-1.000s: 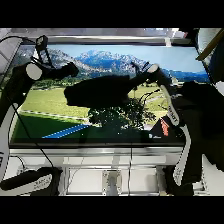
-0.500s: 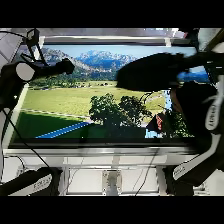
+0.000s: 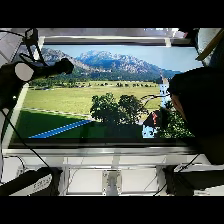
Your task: Fold the clothes and pants, and hang the long-sleeved shirts on hangers.
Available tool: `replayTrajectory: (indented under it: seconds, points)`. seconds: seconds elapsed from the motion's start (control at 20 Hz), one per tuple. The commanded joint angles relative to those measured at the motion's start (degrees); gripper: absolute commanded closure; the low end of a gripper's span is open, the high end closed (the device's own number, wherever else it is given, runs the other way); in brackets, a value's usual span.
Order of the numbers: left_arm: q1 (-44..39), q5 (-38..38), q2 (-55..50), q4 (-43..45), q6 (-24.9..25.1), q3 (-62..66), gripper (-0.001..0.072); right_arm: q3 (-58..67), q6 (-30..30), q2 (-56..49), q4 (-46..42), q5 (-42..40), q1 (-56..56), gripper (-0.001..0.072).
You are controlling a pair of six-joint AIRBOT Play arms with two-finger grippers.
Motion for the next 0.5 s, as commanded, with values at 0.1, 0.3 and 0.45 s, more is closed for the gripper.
replayTrajectory:
  seconds: [0.1, 0.3, 0.45]
  points:
    - [0.02, 0.00, 0.07, 0.02, -0.02, 0.04, 0.0057, -5.38, 0.33, 6.67, -18.01, 2.43, -6.91, 0.0706]
    - [0.02, -0.04, 0.07, 0.00, -0.02, 0.04, 0.0057, -17.73, -1.25, 9.66, -32.22, 2.40, -7.10, 0.0705]
    - [0.02, -0.09, 0.07, 0.00, -0.04, 0.04, 0.0057, -28.41, -1.25, 9.68, -33.77, 2.45, -7.06, 0.0704]
